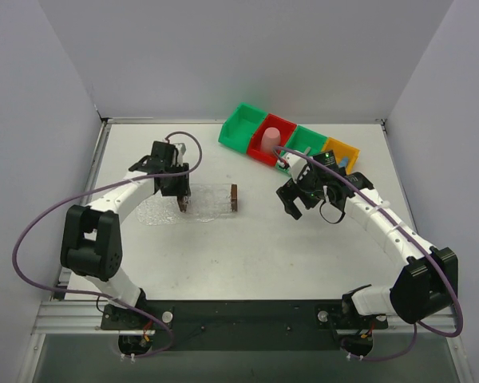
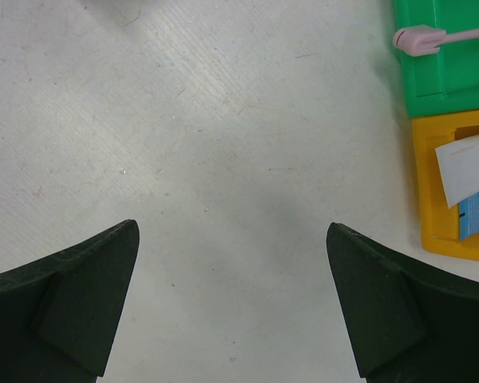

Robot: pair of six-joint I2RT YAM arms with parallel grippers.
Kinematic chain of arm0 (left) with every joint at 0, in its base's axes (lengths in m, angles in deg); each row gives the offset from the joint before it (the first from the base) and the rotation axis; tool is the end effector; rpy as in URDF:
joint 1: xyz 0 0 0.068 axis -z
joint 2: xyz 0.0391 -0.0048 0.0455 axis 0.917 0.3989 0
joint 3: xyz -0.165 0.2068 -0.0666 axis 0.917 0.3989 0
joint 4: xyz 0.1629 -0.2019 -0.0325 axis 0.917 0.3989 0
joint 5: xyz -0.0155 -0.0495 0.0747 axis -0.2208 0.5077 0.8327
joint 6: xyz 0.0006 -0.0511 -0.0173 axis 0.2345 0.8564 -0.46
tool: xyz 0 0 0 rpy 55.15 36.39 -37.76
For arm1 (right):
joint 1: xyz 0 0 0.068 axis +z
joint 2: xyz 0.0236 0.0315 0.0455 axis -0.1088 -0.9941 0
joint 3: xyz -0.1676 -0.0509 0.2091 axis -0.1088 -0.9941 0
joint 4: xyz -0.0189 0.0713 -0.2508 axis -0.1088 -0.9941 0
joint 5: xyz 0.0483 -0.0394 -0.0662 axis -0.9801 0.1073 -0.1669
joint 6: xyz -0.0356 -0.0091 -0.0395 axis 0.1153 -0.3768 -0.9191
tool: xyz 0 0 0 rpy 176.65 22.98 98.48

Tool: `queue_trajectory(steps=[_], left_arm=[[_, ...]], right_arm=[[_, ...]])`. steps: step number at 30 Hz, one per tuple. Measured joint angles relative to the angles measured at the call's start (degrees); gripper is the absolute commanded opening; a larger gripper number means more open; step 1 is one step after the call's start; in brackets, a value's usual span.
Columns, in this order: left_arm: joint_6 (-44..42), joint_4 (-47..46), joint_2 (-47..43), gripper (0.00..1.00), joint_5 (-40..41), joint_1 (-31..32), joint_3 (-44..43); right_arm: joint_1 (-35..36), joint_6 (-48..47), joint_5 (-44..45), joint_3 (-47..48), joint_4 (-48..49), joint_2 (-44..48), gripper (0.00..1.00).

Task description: Prepare toiletry sets of a toothbrush and toothpaste on the tray

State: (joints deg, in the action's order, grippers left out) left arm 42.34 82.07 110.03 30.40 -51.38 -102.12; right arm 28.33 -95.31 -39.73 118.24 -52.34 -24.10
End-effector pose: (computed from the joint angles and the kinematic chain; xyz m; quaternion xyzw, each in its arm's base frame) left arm 0.3363 -0.0930 0.2185 0.0131 0.9567 -0.1017 0.2723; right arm 0.2689 0.1212 0.2945 -0.4020 0.7963 0.1432 0.4287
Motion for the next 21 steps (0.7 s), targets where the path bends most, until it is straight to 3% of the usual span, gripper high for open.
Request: queue_trajectory(steps=[11,21], left_arm=[[-0.50,0.76,-7.19,0.30,-1.99,-7.21,3.21],[-1.92,0.79,-7.67,0.30,-2.84,-10.05,8.20]], right_arm=[[-0.02,0.02,-0.46,-0.11,0.04,0.00,0.97],[-0.04,0.24,-0.70,-0.11,0.04,0.00,0.97]])
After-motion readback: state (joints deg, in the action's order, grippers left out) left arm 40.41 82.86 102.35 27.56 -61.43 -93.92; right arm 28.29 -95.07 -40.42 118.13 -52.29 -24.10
